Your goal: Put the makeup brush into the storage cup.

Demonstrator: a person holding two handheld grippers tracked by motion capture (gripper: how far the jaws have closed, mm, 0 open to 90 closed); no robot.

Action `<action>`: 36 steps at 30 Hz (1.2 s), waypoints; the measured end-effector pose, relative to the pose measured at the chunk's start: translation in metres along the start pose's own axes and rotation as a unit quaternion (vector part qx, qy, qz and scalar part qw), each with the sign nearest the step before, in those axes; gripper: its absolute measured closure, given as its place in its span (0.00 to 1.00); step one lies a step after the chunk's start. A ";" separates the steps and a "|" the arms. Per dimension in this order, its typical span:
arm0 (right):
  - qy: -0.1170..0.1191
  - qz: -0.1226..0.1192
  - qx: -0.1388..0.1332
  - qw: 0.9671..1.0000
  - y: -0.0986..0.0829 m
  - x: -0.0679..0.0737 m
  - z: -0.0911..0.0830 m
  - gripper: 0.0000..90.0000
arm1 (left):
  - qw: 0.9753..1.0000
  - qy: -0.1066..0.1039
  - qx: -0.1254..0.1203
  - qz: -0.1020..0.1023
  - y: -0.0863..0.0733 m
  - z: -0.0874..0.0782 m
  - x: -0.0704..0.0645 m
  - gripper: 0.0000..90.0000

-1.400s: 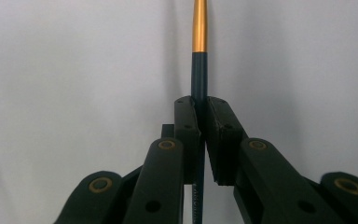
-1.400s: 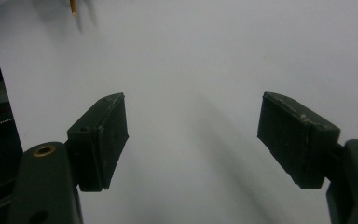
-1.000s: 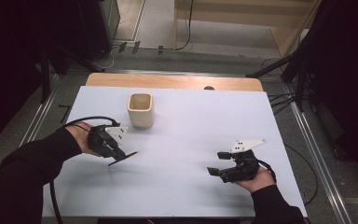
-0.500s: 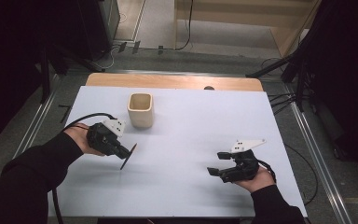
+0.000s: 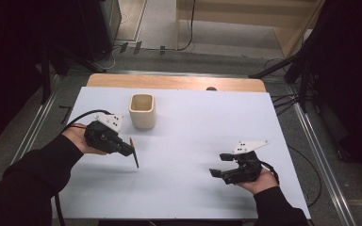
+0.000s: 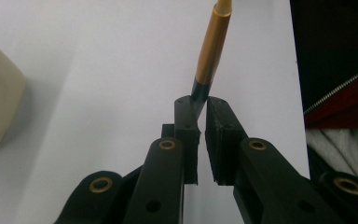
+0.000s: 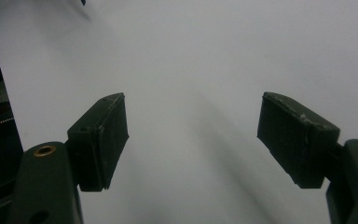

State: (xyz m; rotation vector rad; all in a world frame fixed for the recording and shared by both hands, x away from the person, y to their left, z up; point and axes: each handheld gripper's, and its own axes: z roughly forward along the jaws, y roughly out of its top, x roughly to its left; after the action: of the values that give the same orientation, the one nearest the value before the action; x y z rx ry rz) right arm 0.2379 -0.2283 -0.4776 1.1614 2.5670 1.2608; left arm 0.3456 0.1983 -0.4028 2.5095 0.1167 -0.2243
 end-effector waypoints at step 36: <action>0.053 -0.041 -0.026 0.997 0.024 0.023 0.022 0.27 | 0.987 -0.012 -0.119 -0.109 -0.002 0.010 -0.003 0.94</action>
State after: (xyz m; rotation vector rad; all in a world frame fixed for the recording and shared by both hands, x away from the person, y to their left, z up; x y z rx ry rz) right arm 0.2439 -0.1895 -0.4698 0.9952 2.6096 1.3979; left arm 0.3412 0.1942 -0.4115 2.2548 0.3864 -0.3089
